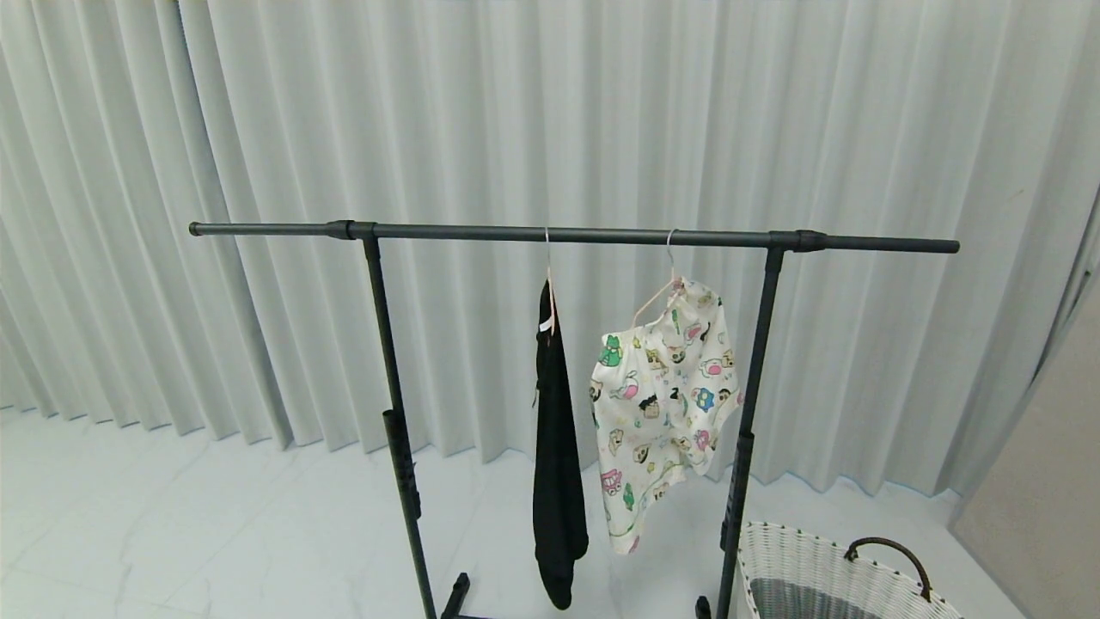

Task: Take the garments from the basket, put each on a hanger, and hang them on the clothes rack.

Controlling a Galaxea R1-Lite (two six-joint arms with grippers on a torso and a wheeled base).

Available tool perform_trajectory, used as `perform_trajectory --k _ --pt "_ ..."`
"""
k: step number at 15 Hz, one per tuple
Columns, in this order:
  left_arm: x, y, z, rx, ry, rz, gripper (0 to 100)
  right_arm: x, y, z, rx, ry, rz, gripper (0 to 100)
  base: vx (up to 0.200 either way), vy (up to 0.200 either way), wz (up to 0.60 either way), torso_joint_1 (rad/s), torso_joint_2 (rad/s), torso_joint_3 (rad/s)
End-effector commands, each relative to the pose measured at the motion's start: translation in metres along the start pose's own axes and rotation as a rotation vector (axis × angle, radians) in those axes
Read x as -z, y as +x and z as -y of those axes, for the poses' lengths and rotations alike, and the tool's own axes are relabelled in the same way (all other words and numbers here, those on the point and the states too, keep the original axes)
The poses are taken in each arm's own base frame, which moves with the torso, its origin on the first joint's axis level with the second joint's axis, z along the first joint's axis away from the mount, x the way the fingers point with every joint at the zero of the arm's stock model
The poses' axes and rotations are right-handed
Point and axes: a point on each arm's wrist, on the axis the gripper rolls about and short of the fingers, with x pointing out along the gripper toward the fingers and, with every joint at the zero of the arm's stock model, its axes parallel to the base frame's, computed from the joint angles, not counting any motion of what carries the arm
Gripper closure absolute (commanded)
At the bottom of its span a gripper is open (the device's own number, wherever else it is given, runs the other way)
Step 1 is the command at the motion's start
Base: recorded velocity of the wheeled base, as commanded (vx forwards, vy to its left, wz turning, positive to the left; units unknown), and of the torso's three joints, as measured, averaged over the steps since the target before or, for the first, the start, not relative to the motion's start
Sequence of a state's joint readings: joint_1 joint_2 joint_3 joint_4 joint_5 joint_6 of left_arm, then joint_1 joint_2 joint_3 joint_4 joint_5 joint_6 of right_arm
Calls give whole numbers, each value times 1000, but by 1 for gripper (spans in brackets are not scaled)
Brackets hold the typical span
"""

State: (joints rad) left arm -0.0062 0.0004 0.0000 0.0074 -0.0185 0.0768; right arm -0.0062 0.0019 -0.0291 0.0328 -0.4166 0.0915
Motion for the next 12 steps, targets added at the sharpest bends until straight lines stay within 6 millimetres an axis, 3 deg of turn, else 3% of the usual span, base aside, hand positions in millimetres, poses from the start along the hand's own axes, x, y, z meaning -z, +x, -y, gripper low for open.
perform_trajectory --k 1,4,8,12 --pt "0 0 0 -2 -11 0 0 1 0 -3 -136 -47 -4 0 0 0 0 0 0 0" --pt "0 0 0 -3 -31 0 0 2 0 -7 -296 -101 1 0 0 0 0 0 0 0" --pt "0 0 0 -3 -32 -2 0 2 1 -8 -304 -18 16 0 0 0 0 0 0 0" --pt "0 0 0 -3 -31 -2 0 1 1 -8 -314 -103 35 0 0 0 0 0 0 0"
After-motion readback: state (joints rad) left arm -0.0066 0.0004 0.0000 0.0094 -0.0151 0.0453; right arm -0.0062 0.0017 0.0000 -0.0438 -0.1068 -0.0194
